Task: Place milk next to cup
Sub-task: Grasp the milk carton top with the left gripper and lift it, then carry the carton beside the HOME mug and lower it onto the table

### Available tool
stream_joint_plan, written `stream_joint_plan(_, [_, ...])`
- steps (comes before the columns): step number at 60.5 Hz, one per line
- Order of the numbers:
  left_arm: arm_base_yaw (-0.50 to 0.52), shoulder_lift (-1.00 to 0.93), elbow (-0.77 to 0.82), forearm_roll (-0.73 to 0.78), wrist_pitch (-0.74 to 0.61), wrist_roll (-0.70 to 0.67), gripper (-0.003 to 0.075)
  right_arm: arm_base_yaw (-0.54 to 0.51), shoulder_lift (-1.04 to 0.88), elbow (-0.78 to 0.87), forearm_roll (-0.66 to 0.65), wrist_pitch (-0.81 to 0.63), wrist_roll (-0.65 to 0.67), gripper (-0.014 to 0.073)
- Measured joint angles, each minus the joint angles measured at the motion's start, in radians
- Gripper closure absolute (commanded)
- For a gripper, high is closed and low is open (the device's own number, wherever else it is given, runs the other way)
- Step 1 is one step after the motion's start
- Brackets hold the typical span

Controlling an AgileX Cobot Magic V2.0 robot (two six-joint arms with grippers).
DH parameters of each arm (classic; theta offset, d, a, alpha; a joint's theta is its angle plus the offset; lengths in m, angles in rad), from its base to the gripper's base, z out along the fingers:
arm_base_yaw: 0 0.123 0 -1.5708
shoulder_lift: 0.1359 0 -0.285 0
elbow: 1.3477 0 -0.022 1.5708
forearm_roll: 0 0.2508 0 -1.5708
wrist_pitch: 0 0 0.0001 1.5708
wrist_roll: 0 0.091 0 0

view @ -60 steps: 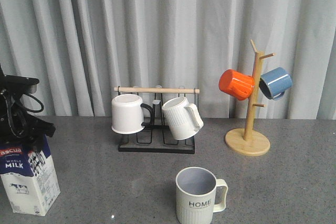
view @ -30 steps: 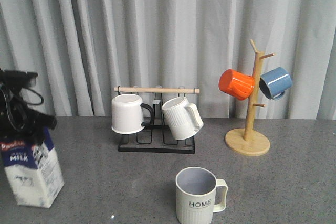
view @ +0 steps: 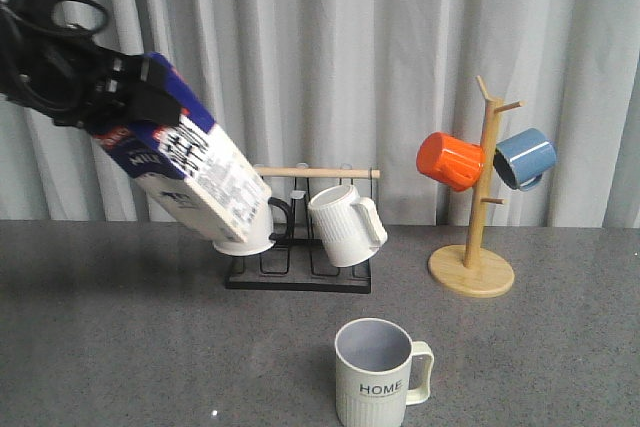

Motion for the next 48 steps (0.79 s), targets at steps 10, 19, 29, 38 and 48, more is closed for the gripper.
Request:
stream_joint_plan(10, [-0.088,0.048,-0.001,0.052,0.006,-0.003,0.0720,0.000,0.000,0.000,0.000,0.000,0.000,0.0599])
stream_joint_plan(19, [-0.146,0.110,-0.001,0.098,0.006,-0.022,0.0717,0.000,0.000,0.000,0.000,0.000,0.000,0.0599])
stream_joint_plan(29, [-0.189,0.180,-0.001,0.154,0.006,-0.048,0.0716,0.000,0.000,0.000,0.000,0.000,0.000,0.0599])
stream_joint_plan(38, [-0.219,0.228,-0.001,0.180,0.006,-0.061,0.0716,0.000,0.000,0.000,0.000,0.000,0.000,0.0599])
stream_joint_plan(48, [-0.241,0.258,0.006,0.199,0.003,-0.068,0.0716,0.000,0.000,0.000,0.003,-0.001,0.000,0.0599])
